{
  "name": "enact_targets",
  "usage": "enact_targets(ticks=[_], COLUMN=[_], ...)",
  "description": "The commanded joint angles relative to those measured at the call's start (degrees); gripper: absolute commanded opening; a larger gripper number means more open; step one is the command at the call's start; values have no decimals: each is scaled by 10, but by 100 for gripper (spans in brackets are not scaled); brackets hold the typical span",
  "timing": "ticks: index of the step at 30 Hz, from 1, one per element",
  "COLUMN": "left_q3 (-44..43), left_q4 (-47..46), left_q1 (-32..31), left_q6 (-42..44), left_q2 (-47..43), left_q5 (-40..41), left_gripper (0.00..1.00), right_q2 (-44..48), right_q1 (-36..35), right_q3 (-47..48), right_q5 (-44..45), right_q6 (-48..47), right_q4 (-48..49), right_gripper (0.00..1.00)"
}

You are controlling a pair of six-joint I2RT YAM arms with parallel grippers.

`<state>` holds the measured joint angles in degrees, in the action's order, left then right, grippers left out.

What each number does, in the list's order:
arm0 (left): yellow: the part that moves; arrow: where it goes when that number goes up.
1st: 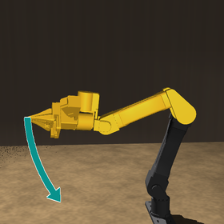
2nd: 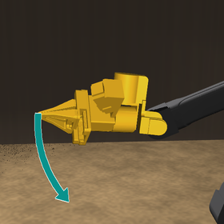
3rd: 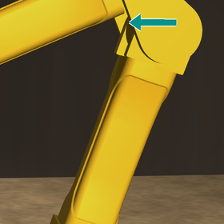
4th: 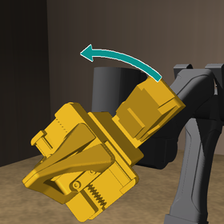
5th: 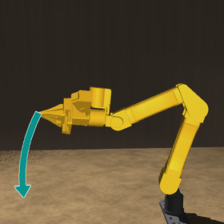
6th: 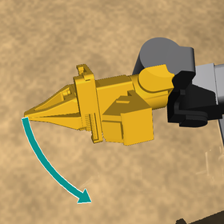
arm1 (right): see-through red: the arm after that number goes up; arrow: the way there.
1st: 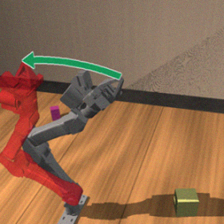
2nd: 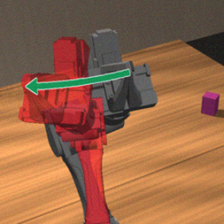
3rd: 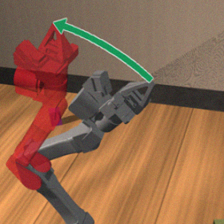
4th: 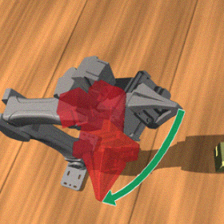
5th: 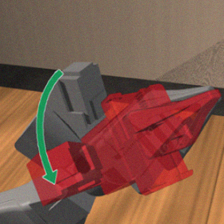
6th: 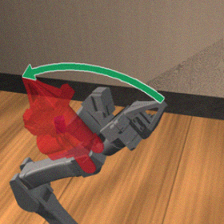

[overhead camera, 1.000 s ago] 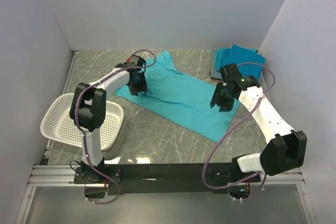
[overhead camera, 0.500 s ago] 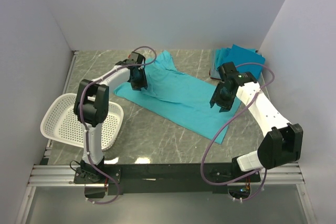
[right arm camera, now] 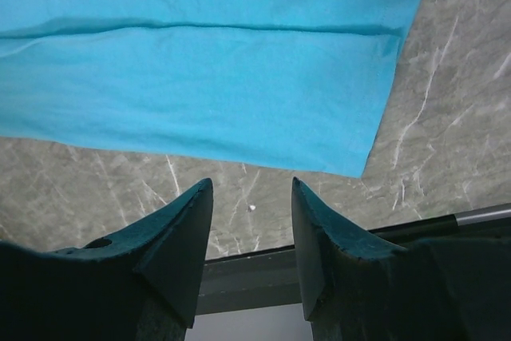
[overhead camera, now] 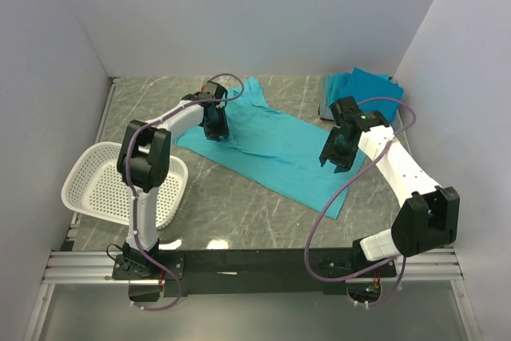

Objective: Fold and stack the t-shirts
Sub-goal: Fold the tshirt

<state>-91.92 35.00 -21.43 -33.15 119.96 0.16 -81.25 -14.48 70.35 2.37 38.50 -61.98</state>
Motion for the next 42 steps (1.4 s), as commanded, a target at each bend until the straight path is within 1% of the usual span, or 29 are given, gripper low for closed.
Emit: enact_targets(ticks=[1, 4, 5, 8, 11, 13, 18, 19, 20, 21, 22, 25, 29, 34, 42], left_q3=[-2, 19, 24, 42, 53, 60, 55, 55, 53, 52, 46, 28, -12, -88, -135], left_q4=[16, 11, 10, 12, 6, -5, -11, -13, -16, -18, -19, -17, -19, -11, -19], left_q1=[-10, -12, -12, -12, -12, -12, -15, -16, -16, -16, -17, -17, -22, -27, -36], left_q6=[-12, -18, -20, -25, -31, -33, -38, -38, -39, -39, -38, -38, -35, -31, -25], left_q2=[-10, -33, -36, -43, -52, -49, -41, -39, -39, -37, -33, -23, -8, 33, 77], left_q5=[27, 48, 57, 76, 80, 69, 56, 46, 42, 39, 34, 28, 11, -11, -60], left_gripper=[38, 39, 41, 44, 45, 44, 36, 32, 23, 18, 10, 0, 0, 0, 0], right_q2=[20, 21, 21, 24, 28, 29, 33, 34, 35, 36, 35, 36, 32, 21, 11], right_q1=[3, 2, 2, 2, 2, 2, 2, 3, 2, 2, 2, 2, 3, 5, 6], right_q3=[-9, -13, -14, -21, -27, -31, -34, -35, -35, -34, -34, -30, -32, -46, -61], right_q5=[4, 4, 1, -3, -5, -6, -4, -4, -4, -4, -3, 3, 15, 17, 15], right_q6=[-4, -6, -7, -7, -9, -9, -10, -10, -10, -10, -9, -8, -6, -5, -8], right_q4=[11, 14, 16, 19, 21, 22, 21, 23, 23, 23, 22, 19, 19, 30, 40], right_gripper=[51, 51, 51, 51, 51, 51, 51, 51, 51, 51, 51, 51, 51, 51, 51])
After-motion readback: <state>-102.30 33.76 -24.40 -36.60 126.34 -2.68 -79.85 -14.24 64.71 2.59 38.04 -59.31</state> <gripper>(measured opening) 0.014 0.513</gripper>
